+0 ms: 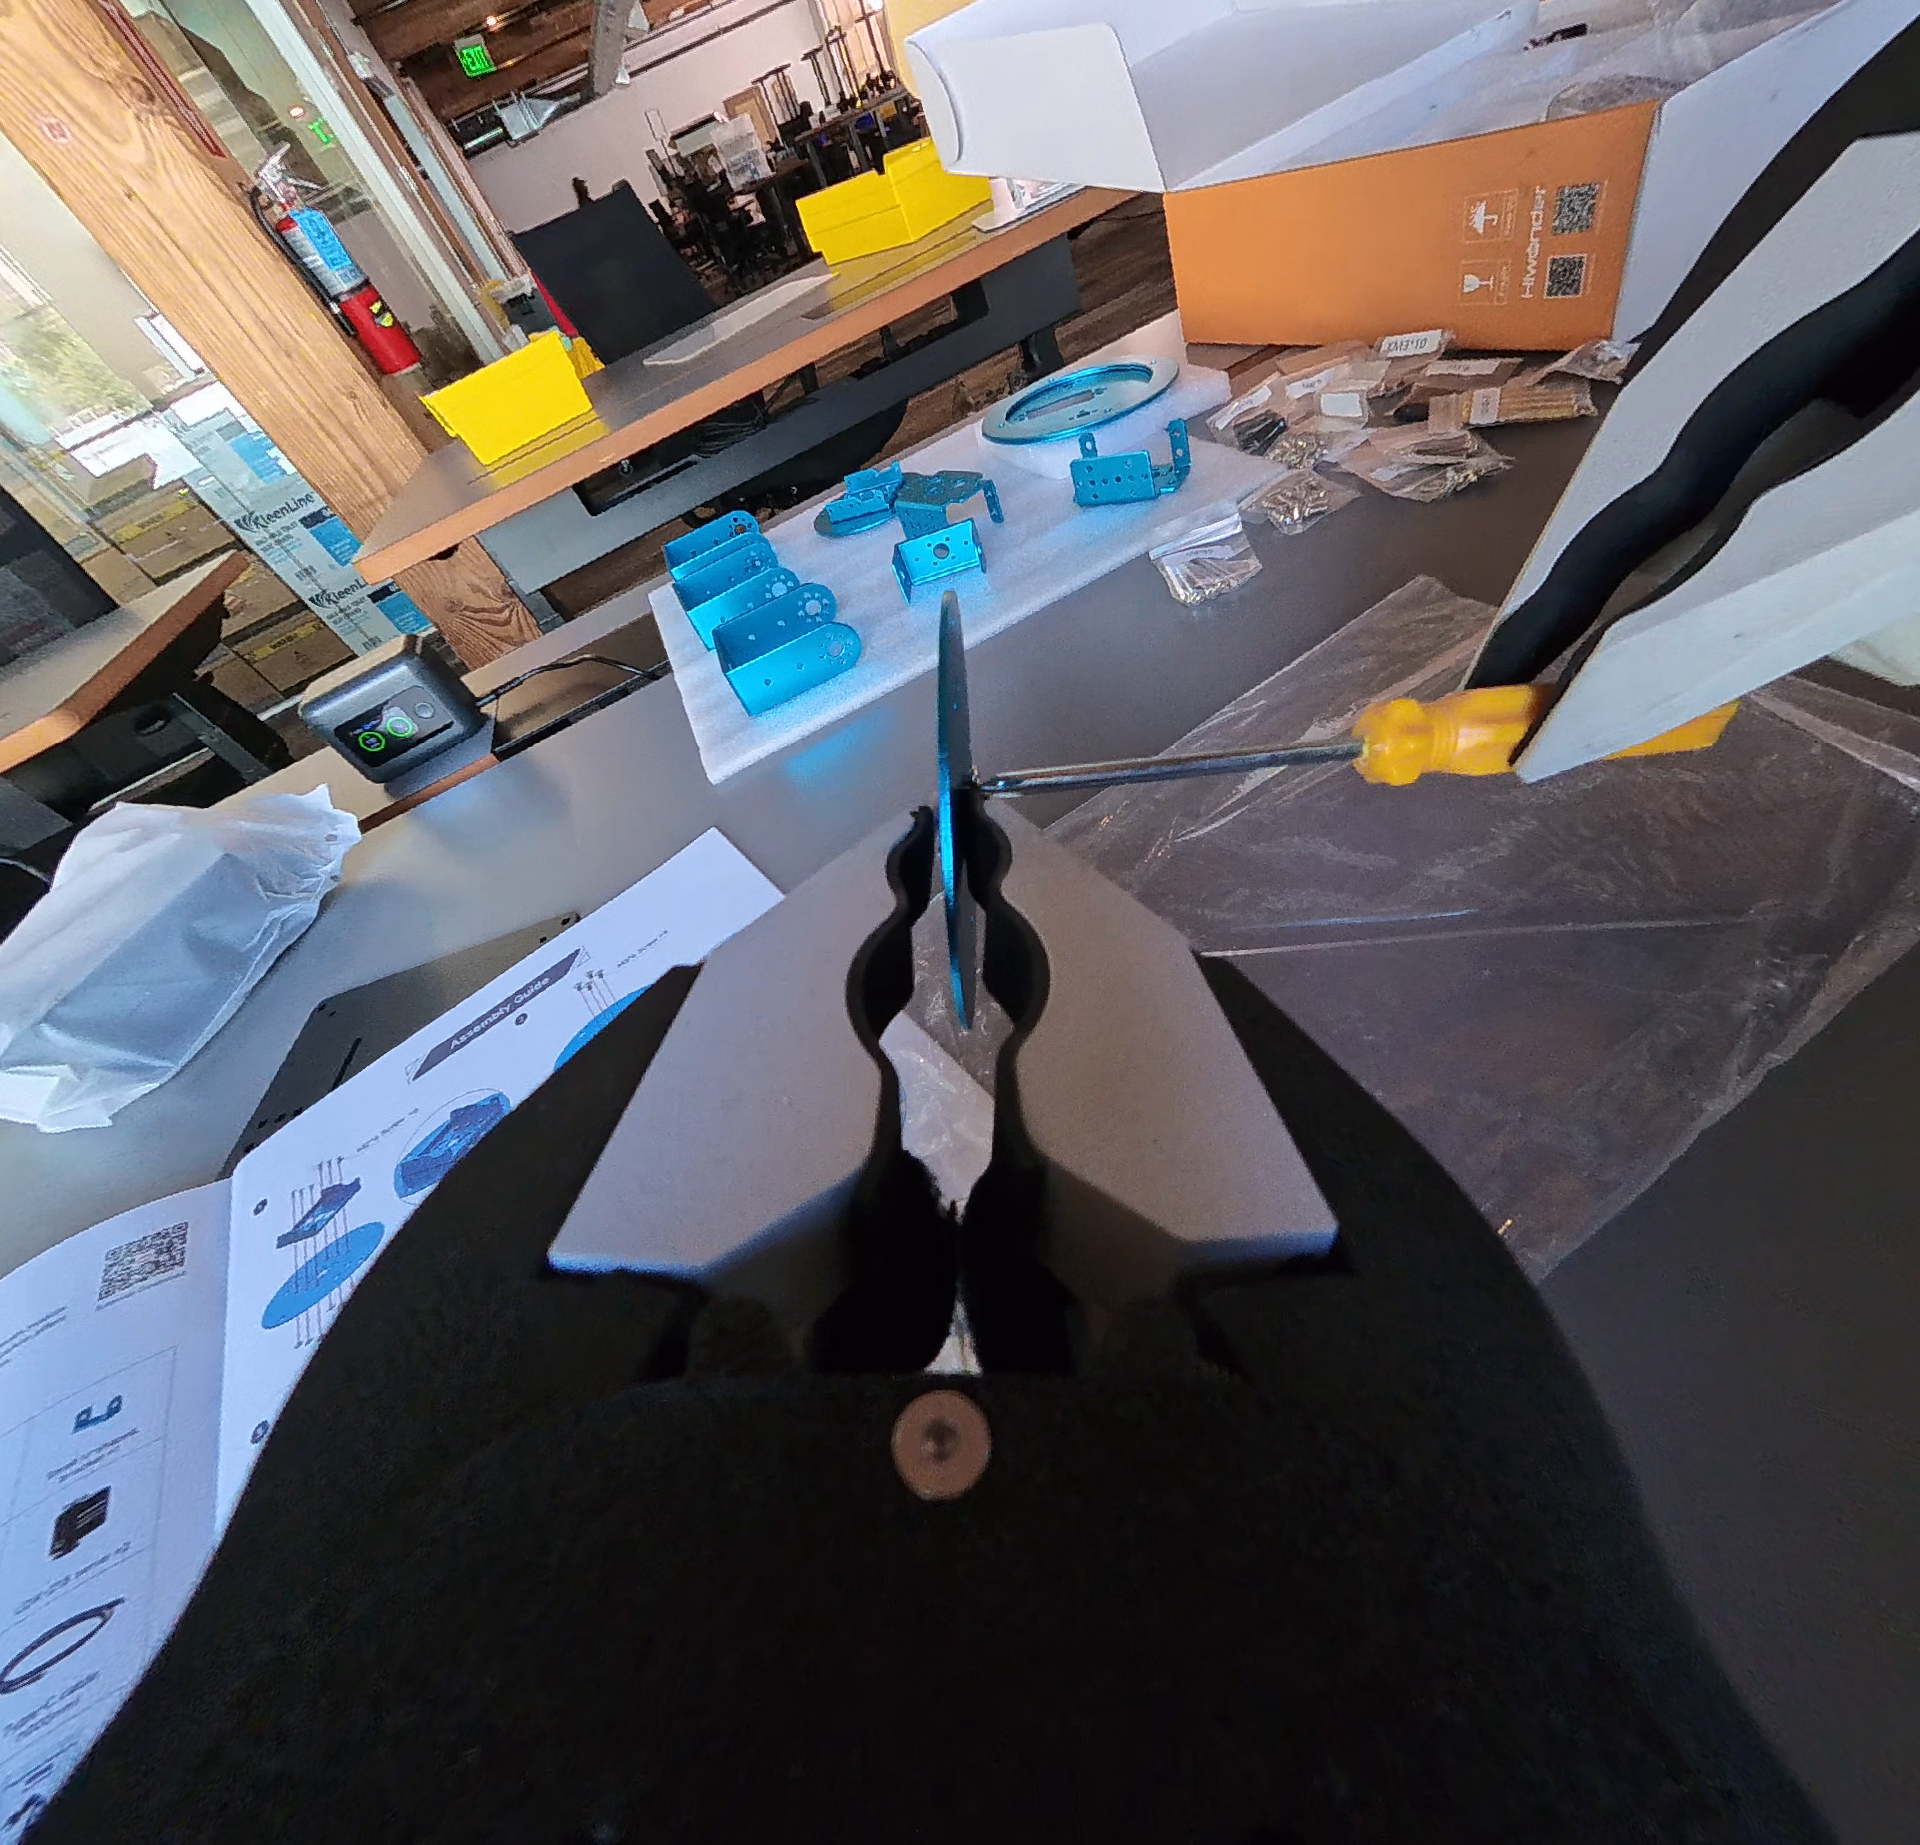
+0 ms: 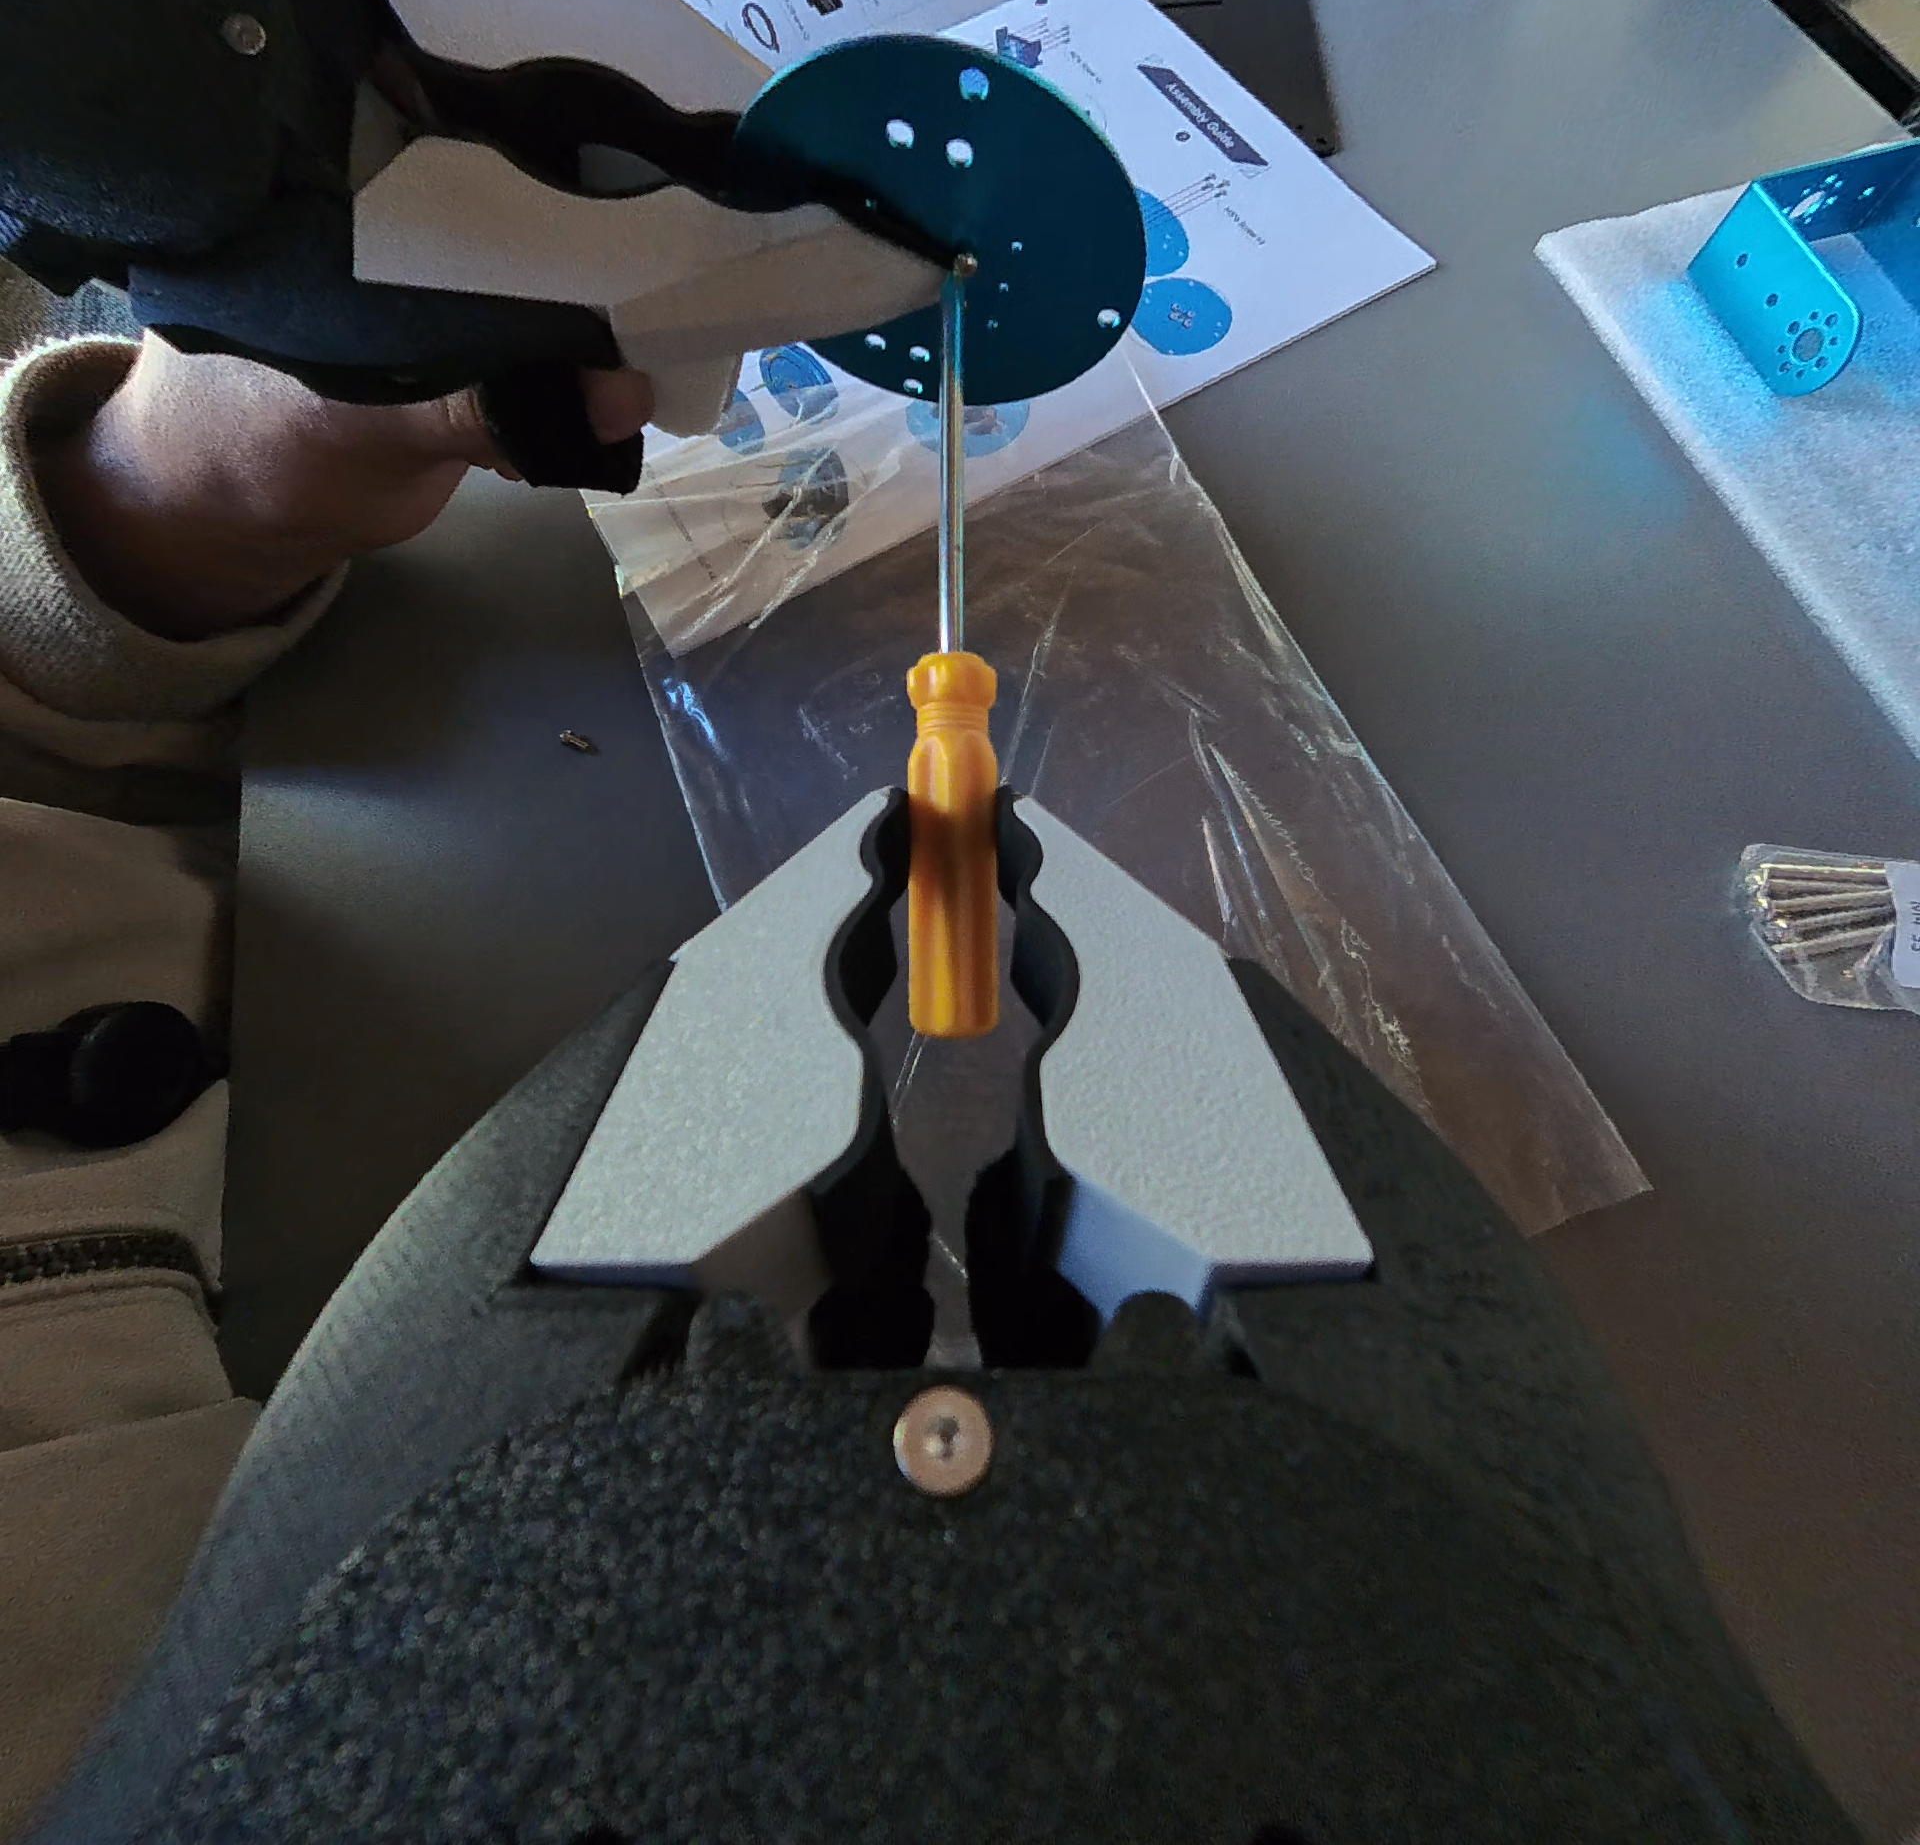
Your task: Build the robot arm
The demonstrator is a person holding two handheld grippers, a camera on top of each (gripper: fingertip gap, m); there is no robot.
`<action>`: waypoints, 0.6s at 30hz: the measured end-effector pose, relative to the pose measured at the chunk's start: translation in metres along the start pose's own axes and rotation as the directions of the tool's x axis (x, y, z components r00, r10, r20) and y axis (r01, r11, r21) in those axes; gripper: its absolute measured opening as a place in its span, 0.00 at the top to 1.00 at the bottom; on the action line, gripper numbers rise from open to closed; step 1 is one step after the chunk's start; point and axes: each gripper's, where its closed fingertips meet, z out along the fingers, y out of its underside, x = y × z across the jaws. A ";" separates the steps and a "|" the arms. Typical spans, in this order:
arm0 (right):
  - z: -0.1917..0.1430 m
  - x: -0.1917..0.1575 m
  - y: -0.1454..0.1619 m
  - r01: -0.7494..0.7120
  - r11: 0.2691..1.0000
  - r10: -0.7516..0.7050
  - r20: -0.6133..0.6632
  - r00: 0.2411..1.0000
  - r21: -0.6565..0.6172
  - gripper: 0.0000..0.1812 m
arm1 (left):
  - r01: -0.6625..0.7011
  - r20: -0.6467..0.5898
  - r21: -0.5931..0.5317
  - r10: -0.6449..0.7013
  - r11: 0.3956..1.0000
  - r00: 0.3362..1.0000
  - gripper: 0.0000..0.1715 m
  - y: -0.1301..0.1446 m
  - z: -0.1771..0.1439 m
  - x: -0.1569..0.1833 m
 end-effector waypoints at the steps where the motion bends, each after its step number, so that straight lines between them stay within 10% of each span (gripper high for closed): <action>1: 0.000 0.000 0.000 0.000 1.000 0.000 -0.001 1.000 0.001 0.92 | 0.000 0.001 -0.002 0.000 1.000 1.000 0.97 0.000 0.000 0.000; 18: 0.000 -0.001 0.001 -0.013 1.000 0.013 0.017 1.000 -0.003 0.92 | -0.021 0.002 0.010 0.021 1.000 1.000 0.97 -0.002 -0.001 0.001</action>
